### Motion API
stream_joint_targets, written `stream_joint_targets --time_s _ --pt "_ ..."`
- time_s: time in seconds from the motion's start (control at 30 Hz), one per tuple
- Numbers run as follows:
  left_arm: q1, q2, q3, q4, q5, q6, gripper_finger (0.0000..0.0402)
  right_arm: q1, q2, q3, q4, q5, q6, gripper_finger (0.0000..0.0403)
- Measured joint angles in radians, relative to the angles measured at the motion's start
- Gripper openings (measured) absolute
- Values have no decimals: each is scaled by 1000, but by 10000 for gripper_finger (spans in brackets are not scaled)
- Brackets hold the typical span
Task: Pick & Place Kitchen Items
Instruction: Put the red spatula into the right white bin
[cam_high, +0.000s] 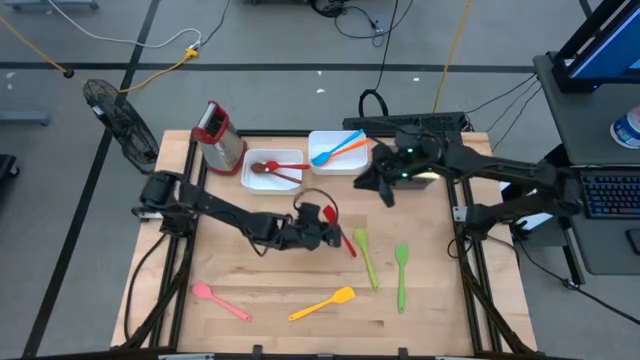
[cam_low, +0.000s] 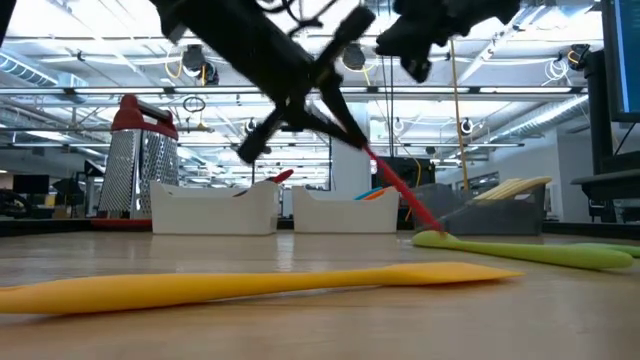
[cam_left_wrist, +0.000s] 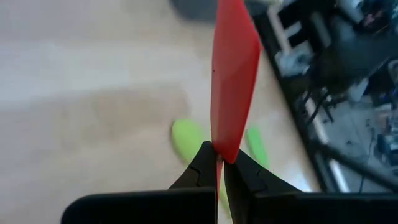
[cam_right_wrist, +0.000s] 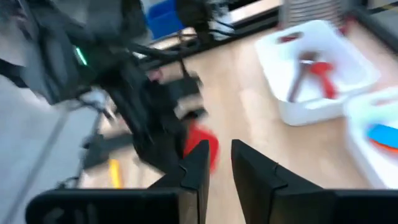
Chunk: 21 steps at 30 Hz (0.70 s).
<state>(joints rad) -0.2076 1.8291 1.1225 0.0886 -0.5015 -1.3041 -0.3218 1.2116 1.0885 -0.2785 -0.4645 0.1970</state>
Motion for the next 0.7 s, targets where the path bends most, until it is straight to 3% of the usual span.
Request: stream_joint_targets --time_s 0.2,0.4,0.7 --pt "35 -168 0 -78 -153 86 0 0 -104 0 -115 75 -71 63" --pt "106 -246 2 15 -293 141 0 0 -172 -61 -108 80 -114 60" --pt "321 -197 -50 388 -131 141 0 -7 -324 -334 141 98 -99 41"
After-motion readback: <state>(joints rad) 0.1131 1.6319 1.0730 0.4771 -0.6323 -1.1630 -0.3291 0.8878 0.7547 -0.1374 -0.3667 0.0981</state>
